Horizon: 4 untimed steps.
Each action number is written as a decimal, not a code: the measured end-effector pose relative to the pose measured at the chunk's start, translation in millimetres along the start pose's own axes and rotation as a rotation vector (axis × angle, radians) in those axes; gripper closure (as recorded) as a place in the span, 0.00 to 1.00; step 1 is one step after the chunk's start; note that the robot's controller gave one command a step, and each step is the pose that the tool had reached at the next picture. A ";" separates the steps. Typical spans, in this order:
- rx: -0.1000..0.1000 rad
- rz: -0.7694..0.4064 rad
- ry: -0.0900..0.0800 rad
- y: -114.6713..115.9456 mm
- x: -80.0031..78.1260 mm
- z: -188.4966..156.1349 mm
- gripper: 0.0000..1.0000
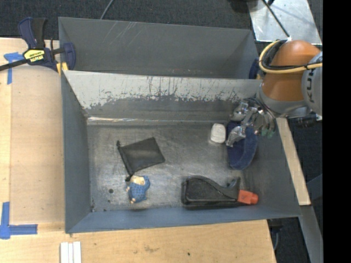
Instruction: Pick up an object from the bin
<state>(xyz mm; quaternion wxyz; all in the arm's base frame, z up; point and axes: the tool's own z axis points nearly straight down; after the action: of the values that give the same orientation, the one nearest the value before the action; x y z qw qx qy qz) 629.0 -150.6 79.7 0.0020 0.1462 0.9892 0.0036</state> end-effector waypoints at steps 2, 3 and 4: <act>0.007 -0.149 -0.001 31.1 31.1 -146.5 0.00; 0.006 -0.212 -0.015 18.8 45.4 -24.9 0.00; -0.007 -0.224 0.004 11.7 20.6 -1.6 0.00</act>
Offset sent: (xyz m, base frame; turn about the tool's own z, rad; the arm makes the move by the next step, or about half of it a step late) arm -0.0225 0.0384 0.1458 -0.1504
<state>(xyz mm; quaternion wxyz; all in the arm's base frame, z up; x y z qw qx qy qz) 612.6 -133.5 81.3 0.0007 0.0347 0.9994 0.0072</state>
